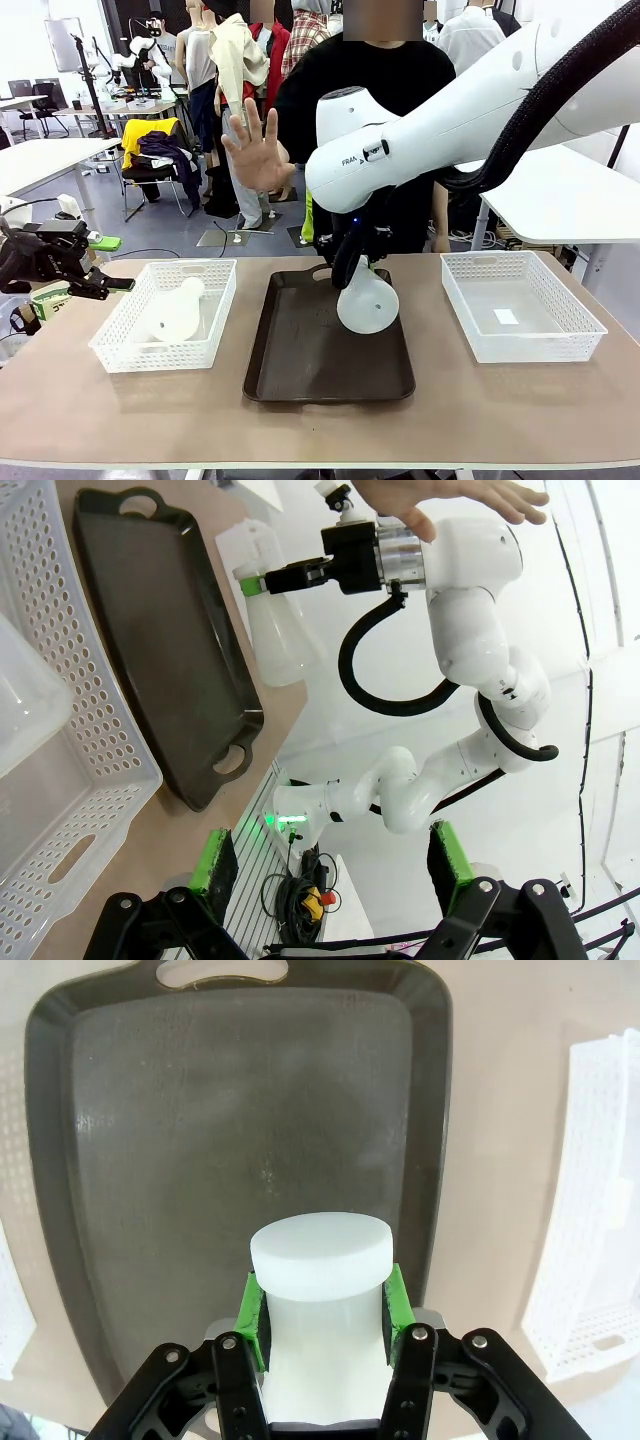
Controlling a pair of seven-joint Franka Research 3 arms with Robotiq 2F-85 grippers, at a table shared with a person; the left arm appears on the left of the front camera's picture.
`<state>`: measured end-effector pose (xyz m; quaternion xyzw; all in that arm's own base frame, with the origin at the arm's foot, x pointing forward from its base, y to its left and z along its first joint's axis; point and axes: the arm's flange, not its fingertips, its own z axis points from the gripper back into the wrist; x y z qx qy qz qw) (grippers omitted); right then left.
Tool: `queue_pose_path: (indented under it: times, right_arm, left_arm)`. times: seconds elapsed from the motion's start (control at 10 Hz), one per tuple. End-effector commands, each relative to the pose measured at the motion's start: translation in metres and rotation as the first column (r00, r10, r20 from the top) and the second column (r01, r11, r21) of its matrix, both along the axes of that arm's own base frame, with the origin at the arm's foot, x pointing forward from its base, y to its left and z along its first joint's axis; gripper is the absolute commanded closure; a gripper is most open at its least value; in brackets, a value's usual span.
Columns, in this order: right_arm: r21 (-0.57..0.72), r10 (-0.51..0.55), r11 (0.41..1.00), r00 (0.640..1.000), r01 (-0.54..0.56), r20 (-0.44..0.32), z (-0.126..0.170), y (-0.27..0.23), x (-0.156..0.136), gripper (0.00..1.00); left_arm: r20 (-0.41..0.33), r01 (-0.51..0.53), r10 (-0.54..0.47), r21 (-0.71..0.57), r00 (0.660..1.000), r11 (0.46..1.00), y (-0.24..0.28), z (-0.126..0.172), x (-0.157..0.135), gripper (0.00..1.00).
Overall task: Prepare the laboratory tools.
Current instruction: While moving the picked Big flask to the Handle tray indicated by the person, stop as directed by the person, then place the picked Big flask upright in the Handle tray as instructed by the person.
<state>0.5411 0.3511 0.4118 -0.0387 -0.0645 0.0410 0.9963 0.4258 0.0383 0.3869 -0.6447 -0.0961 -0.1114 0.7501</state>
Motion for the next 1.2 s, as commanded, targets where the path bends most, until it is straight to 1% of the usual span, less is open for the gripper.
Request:
queue_pose_path:
  times: [0.0,1.1]
  right_arm:
    - [0.0,0.001,1.0,1.0,-0.001,0.002,0.0008,-0.0003,-0.0002,1.0]
    - [0.0,0.001,1.0,1.0,-0.001,0.002,0.0008,-0.0003,-0.0002,1.0]
  left_arm:
    - [0.003,0.001,-0.001,0.012,1.0,1.0,0.0015,0.001,-0.0008,0.0]
    - [0.003,0.001,-0.001,0.012,1.0,1.0,0.0015,0.001,-0.0008,0.0]
